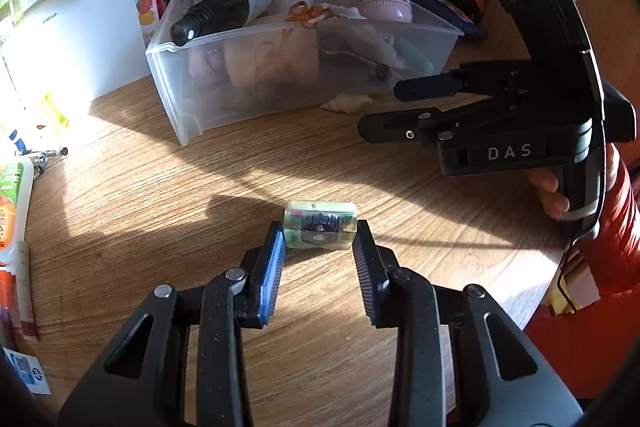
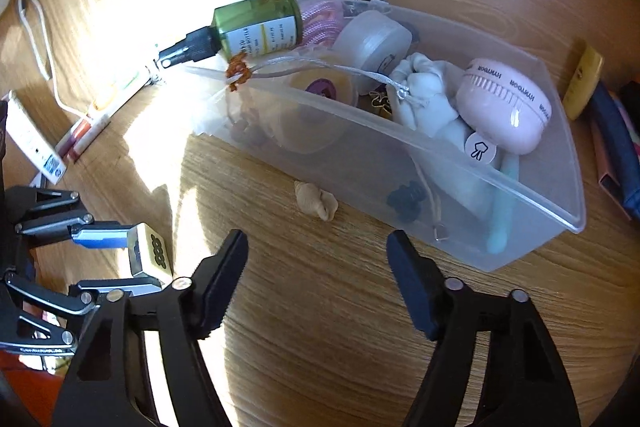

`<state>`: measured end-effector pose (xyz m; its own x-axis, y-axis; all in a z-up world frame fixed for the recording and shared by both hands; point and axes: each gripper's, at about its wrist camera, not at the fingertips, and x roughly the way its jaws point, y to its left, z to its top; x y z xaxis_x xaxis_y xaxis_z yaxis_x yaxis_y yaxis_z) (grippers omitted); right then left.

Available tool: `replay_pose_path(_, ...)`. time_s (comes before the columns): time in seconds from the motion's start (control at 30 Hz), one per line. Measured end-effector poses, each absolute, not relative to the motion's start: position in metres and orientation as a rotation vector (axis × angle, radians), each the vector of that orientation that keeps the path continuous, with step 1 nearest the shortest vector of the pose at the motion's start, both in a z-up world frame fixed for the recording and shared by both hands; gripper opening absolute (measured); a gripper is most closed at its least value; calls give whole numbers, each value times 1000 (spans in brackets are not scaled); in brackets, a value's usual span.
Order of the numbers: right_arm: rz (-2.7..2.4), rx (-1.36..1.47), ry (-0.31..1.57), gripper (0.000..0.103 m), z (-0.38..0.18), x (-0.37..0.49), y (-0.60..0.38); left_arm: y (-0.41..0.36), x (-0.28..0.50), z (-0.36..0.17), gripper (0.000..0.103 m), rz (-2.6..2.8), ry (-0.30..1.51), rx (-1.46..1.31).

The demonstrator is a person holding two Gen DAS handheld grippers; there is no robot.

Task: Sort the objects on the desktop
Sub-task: 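Move the left tool down to the small green patterned box on the desk, then close the left tool on the small green patterned box and lift it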

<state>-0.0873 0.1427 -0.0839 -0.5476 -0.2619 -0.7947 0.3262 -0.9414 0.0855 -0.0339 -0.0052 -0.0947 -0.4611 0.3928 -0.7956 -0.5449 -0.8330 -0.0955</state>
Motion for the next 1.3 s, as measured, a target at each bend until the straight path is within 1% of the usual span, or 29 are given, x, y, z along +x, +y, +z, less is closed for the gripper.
replay_pose_path(0.1,-2498,1273,88,59,-84,-90,140,-9,-36,-92,33,2305,204,-1171)
replay_pose_path(0.2,-2508,1287,119,58,-87,-93,133,-15,-37,-87,33,2330,176,-1146)
replay_pose_path(0.27,-2493,1307,123,55,-90,-97,129,-19,-38,-83,33,2347,163,-1127)
replay_pose_path(0.33,-2497,1308,133,50,-90,-99,127,-22,-38,-80,33,2358,154,-1112)
replay_pose_path(0.57,-2487,1319,85,43,-89,-106,125,-29,-40,-82,33,2338,157,-1128)
replay_pose_path(0.67,-2486,1312,120,34,-89,-106,120,-29,-40,-84,33,2329,164,-1142)
replay_pose_path(0.7,-2475,1309,121,29,-89,-105,118,-30,-40,-85,33,2324,162,-1146)
replay_pose_path(0.77,-2451,1307,131,26,-89,-102,116,-31,-40,-85,34,2315,150,-1153)
replay_pose_path(0.8,-2439,1306,140,25,-88,-99,114,-31,-40,-86,34,2314,145,-1156)
replay_pose_path(0.87,-2432,1306,157,25,-88,-96,113,-32,-41,-87,41,2307,132,-1166)
replay_pose_path(0.93,-2433,1316,177,25,-88,-95,110,-31,-41,-88,45,2302,121,-1172)
replay_pose_path(1.2,-2447,1315,171,25,-90,-107,110,-26,-38,-88,45,2315,162,-1153)
replay_pose_path(1.3,-2447,1297,200,25,-90,-109,107,-27,-37,-88,45,2313,150,-1157)
